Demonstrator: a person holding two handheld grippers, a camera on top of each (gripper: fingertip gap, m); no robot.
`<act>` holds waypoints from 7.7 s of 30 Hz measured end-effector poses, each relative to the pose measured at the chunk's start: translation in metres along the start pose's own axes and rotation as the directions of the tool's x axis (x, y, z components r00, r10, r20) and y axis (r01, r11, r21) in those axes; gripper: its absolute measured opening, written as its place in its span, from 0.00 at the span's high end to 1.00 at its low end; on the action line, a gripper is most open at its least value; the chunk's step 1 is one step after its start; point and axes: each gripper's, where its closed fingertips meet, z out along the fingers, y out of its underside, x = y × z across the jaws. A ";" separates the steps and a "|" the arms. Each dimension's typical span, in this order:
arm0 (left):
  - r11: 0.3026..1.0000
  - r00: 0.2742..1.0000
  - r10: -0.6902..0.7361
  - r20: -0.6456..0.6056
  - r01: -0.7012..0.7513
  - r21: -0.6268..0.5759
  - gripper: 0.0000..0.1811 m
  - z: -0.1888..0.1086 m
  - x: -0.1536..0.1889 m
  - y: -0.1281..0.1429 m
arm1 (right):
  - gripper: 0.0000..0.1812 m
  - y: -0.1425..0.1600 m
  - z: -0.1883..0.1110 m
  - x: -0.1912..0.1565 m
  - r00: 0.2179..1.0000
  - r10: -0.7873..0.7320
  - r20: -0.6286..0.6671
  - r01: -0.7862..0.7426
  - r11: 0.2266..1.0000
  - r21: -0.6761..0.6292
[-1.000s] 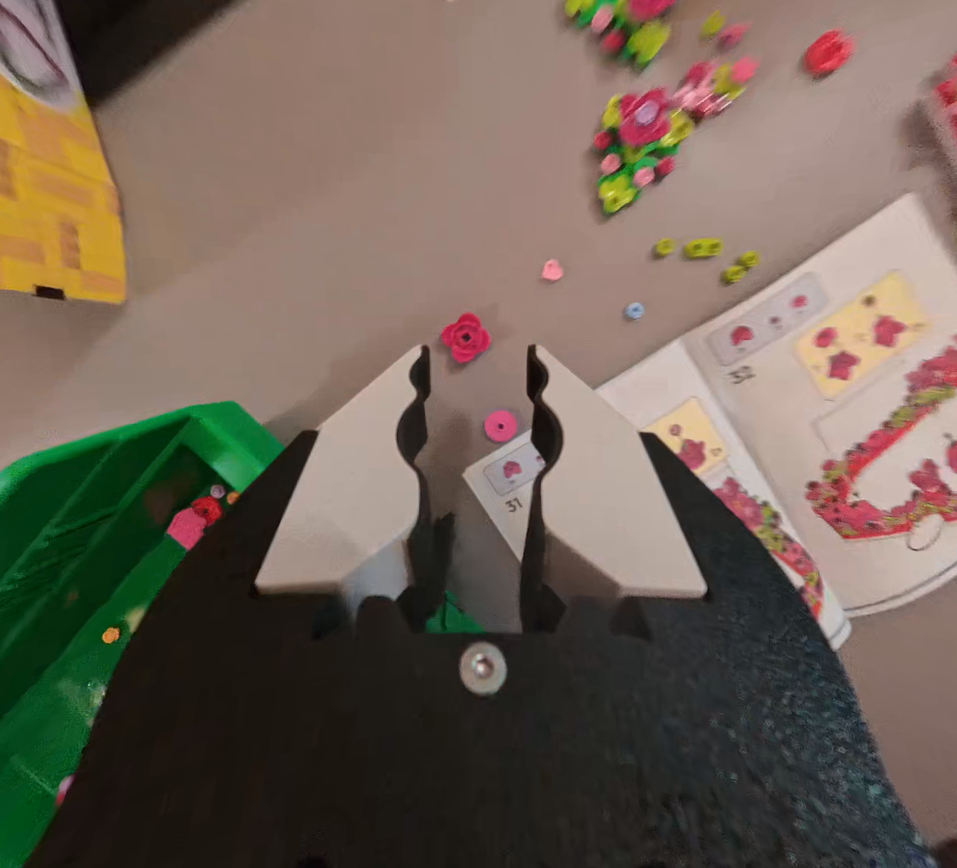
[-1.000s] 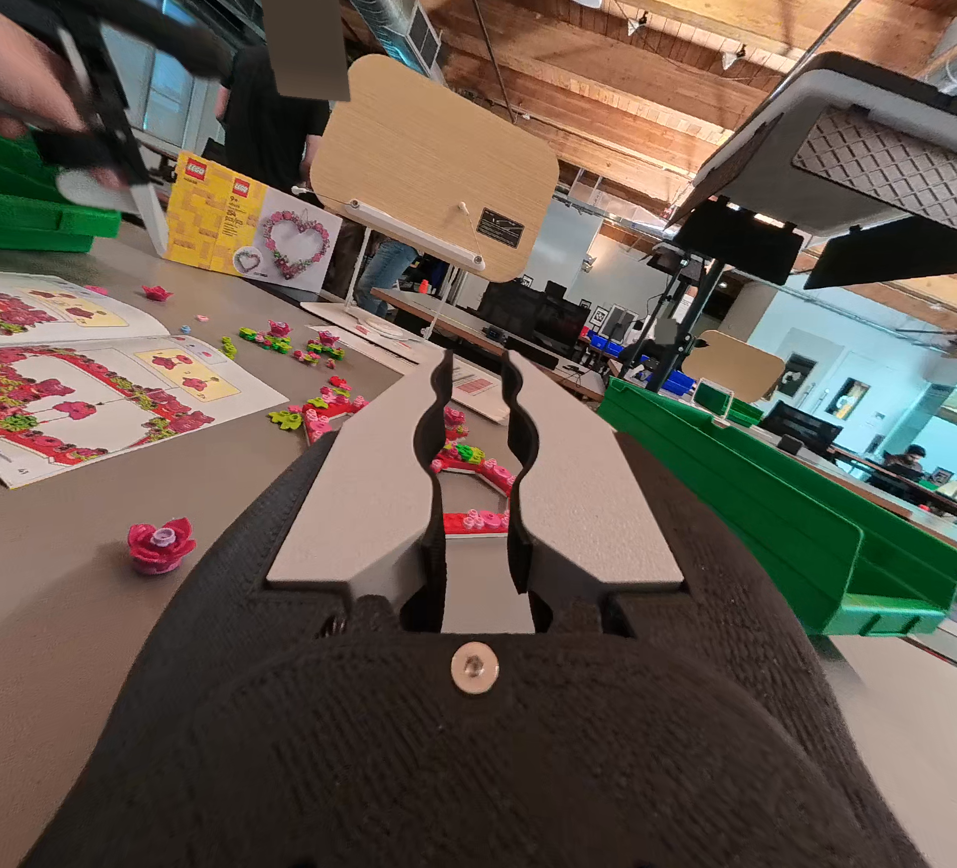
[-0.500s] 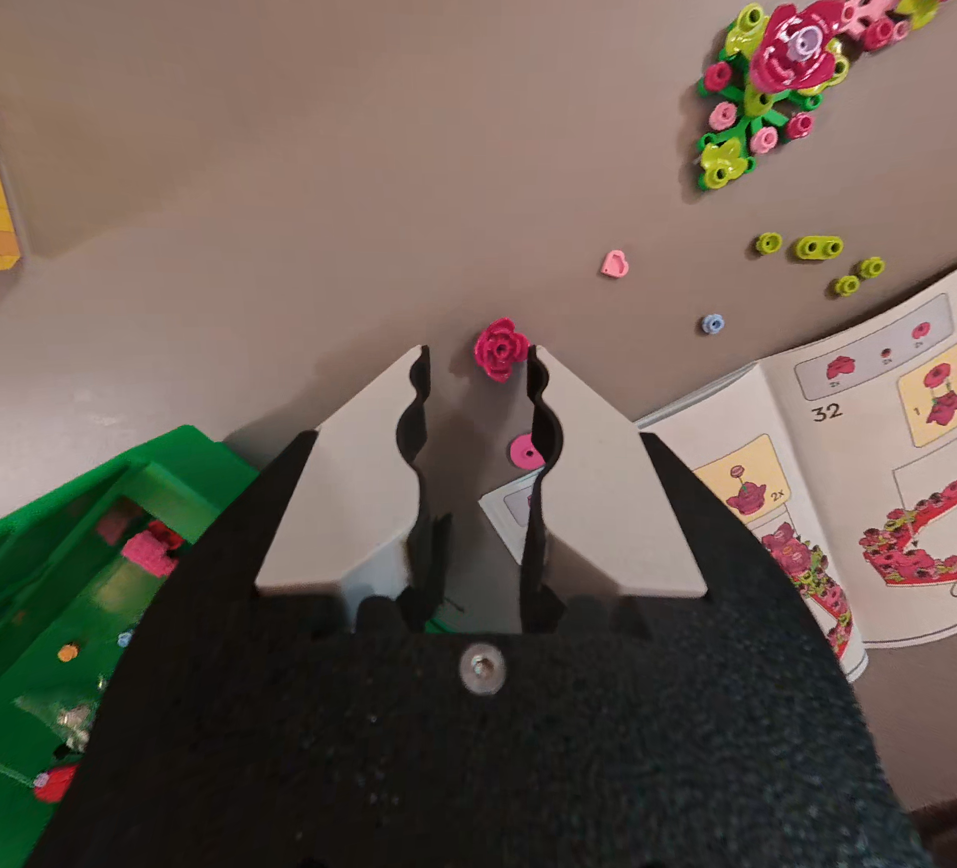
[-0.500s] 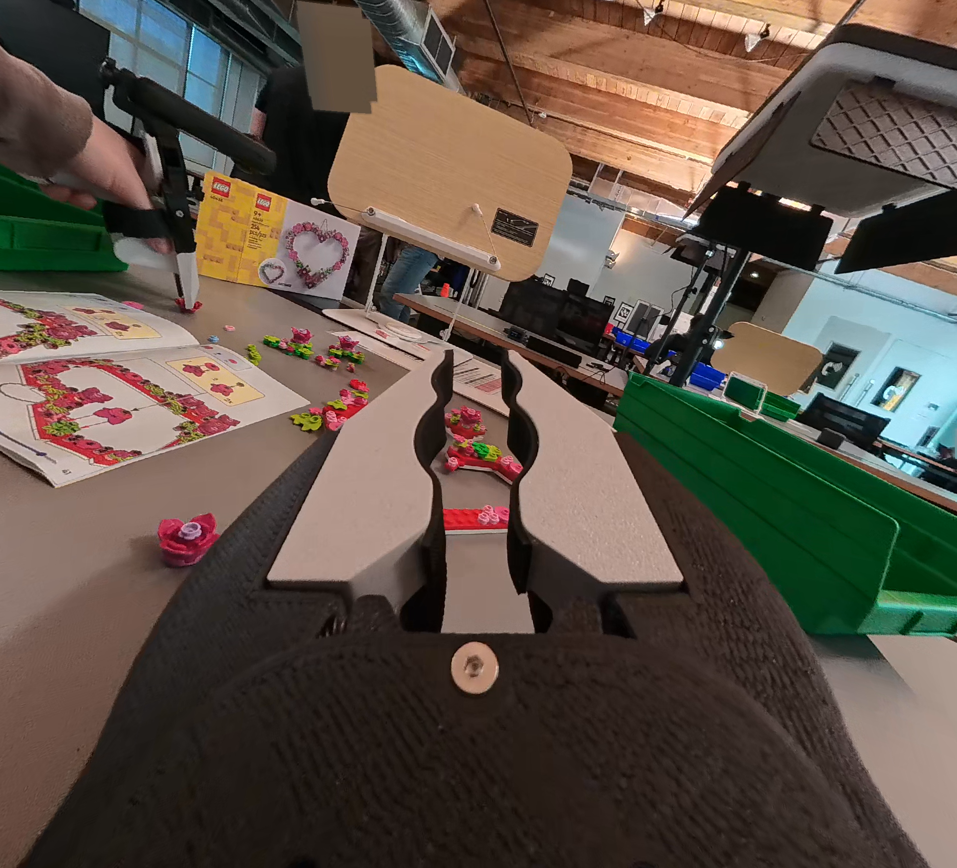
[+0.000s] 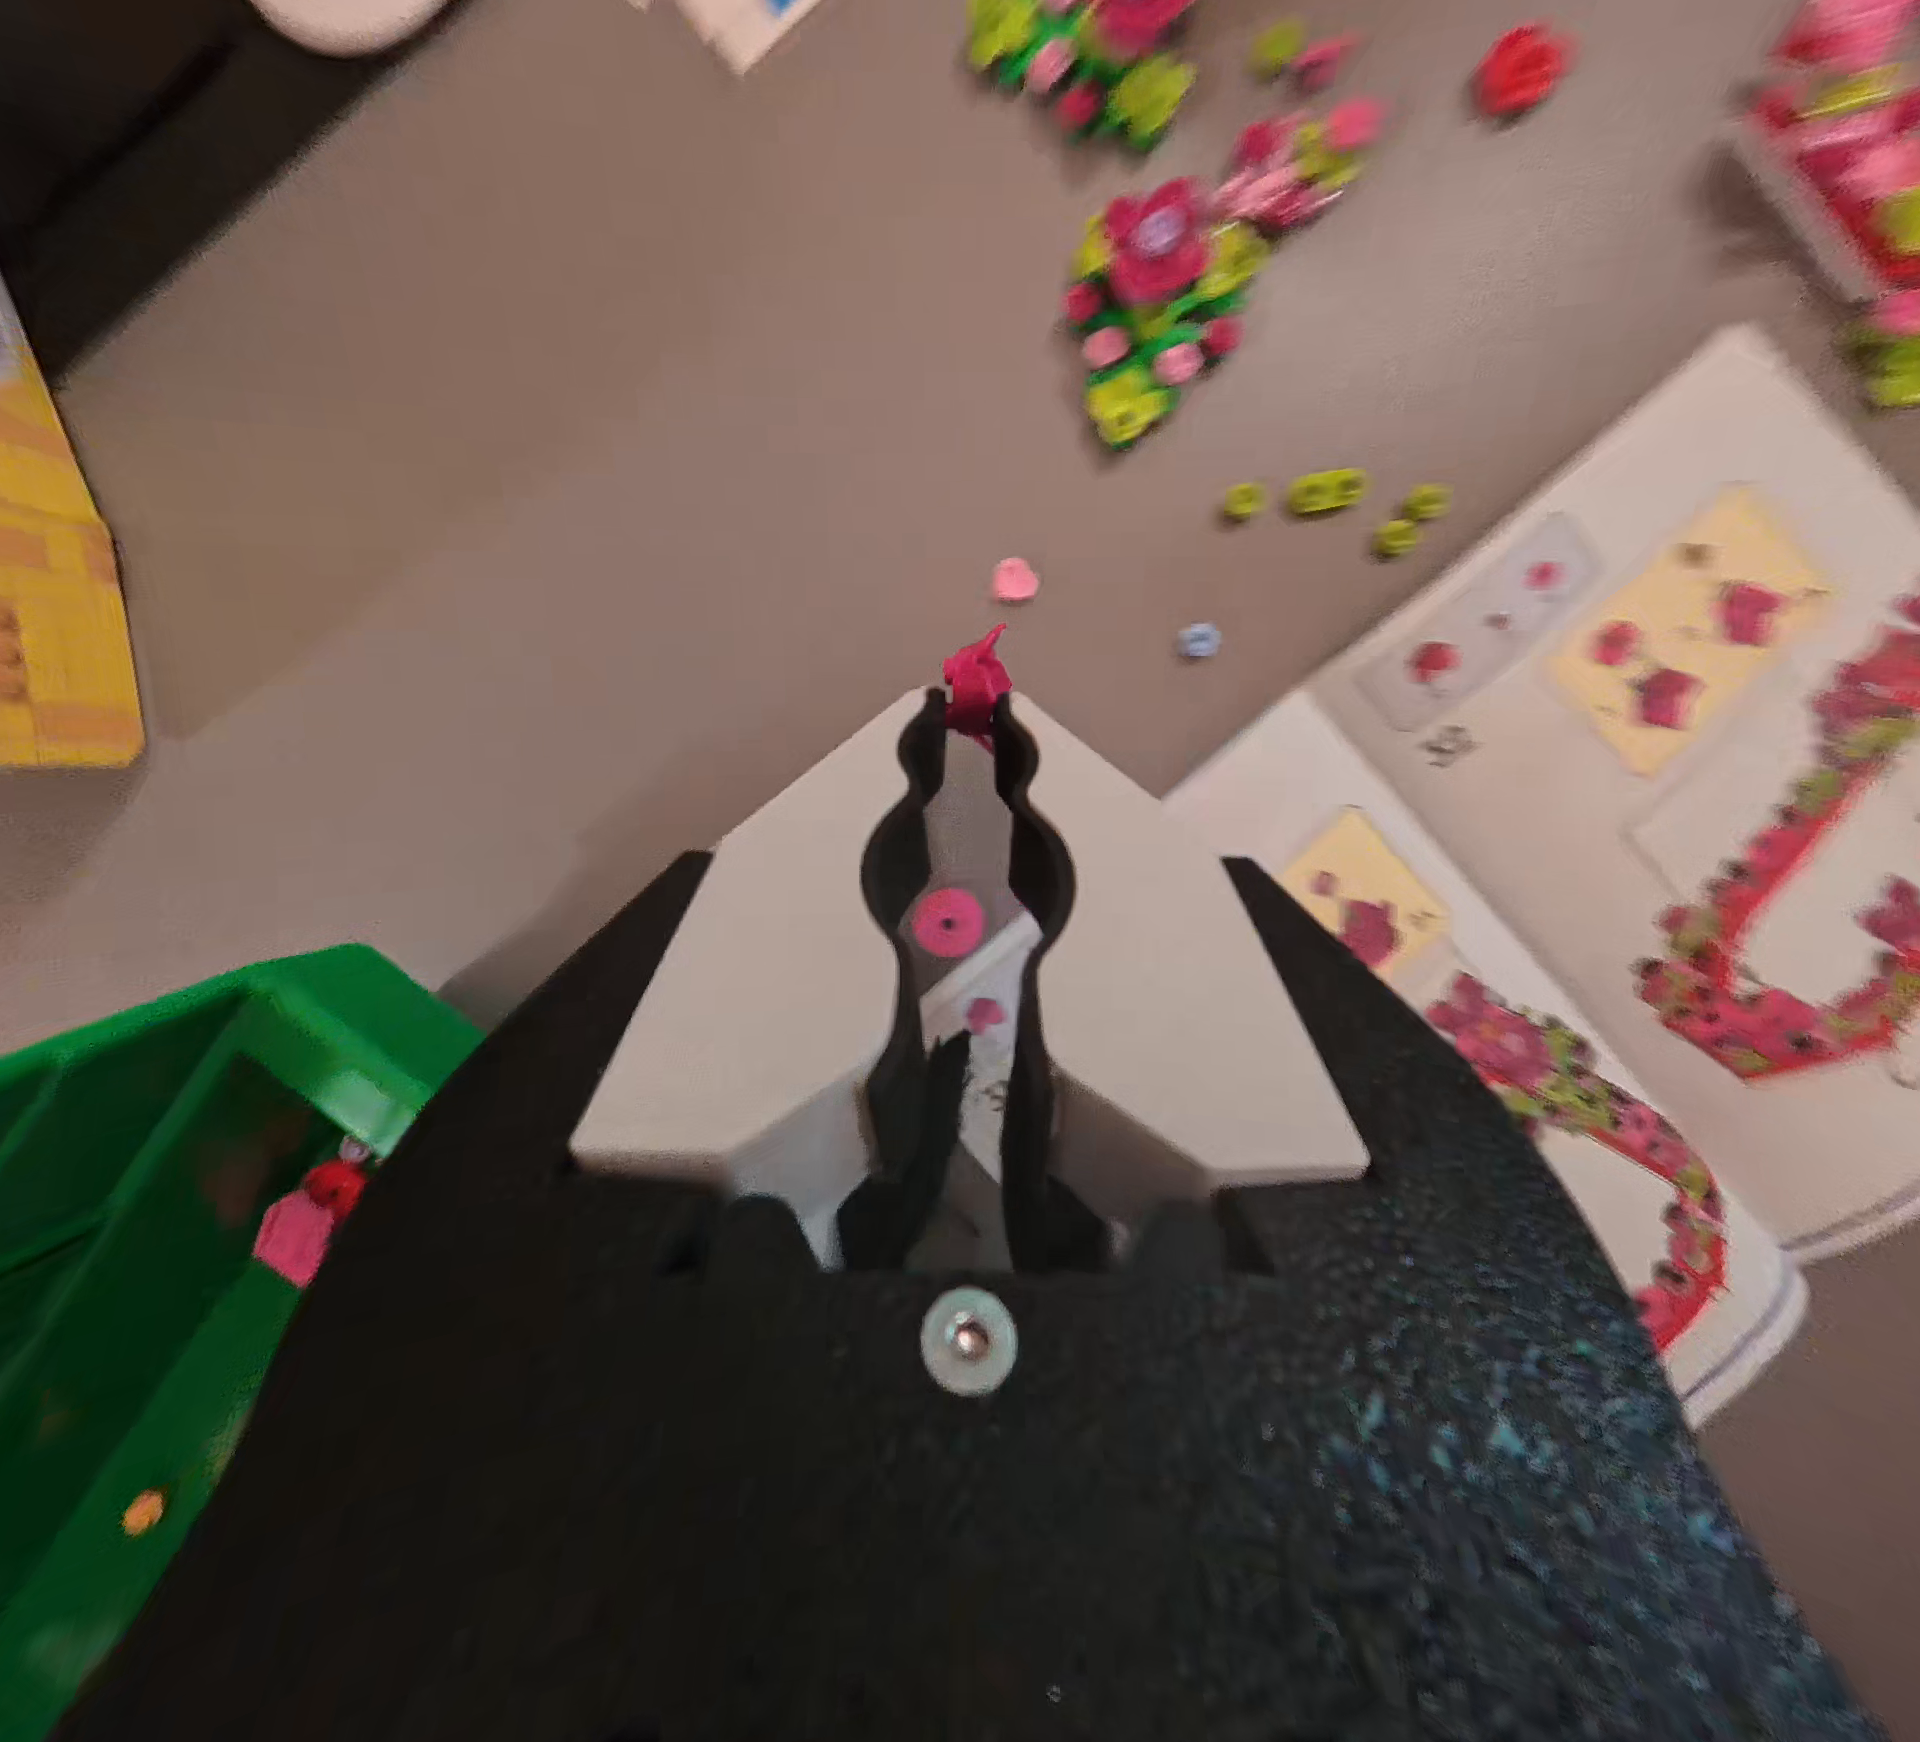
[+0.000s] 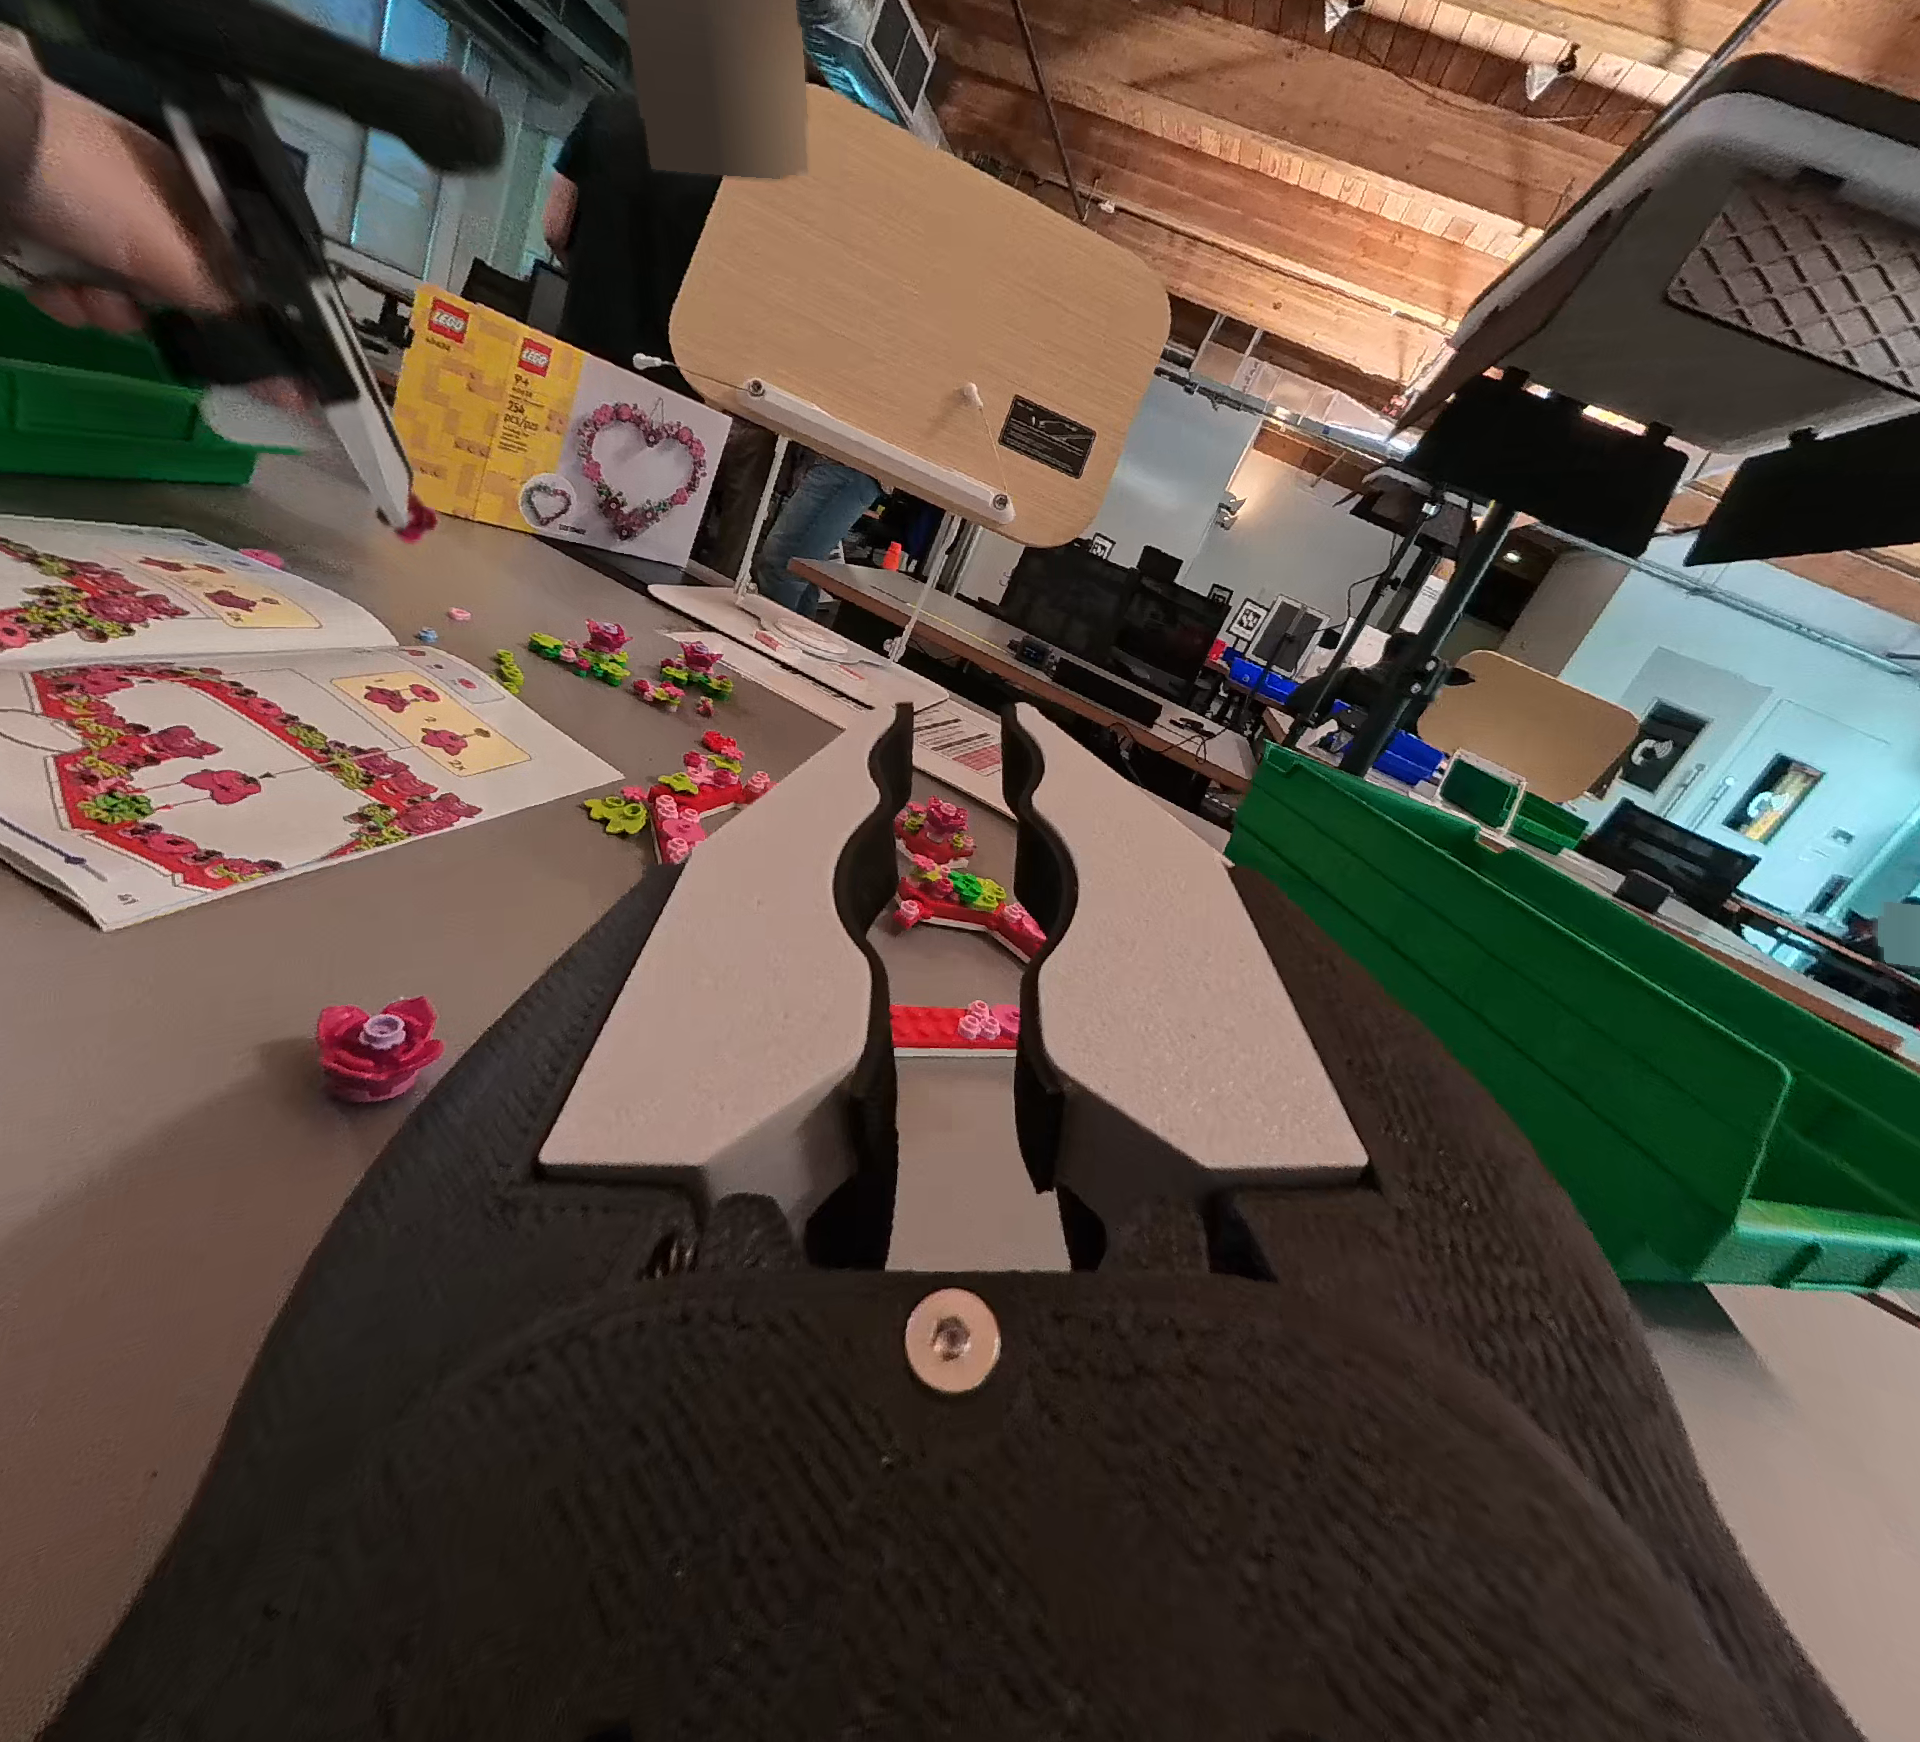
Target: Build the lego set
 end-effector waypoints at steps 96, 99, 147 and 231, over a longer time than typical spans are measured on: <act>0.458 0.930 0.233 -0.285 0.154 0.876 0.90 -0.161 0.164 0.064 | 0.93 -0.080 0.099 -0.226 0.797 -0.320 0.513 0.283 0.947 0.151; 0.422 0.969 0.211 -0.128 0.028 0.906 0.90 -0.156 0.156 0.065 | 0.89 -0.057 0.143 -0.247 0.773 -0.152 0.616 0.218 0.976 -0.032; 0.333 0.985 0.156 -0.077 0.021 0.943 0.90 -0.166 0.131 0.071 | 0.93 -0.082 0.168 -0.269 0.367 0.399 0.840 -0.003 0.904 -0.427; 0.491 0.325 0.789 -0.521 0.176 0.853 0.90 -0.350 0.264 0.094 | 0.92 -0.292 -0.045 -0.260 -0.393 0.072 0.917 0.400 0.911 0.100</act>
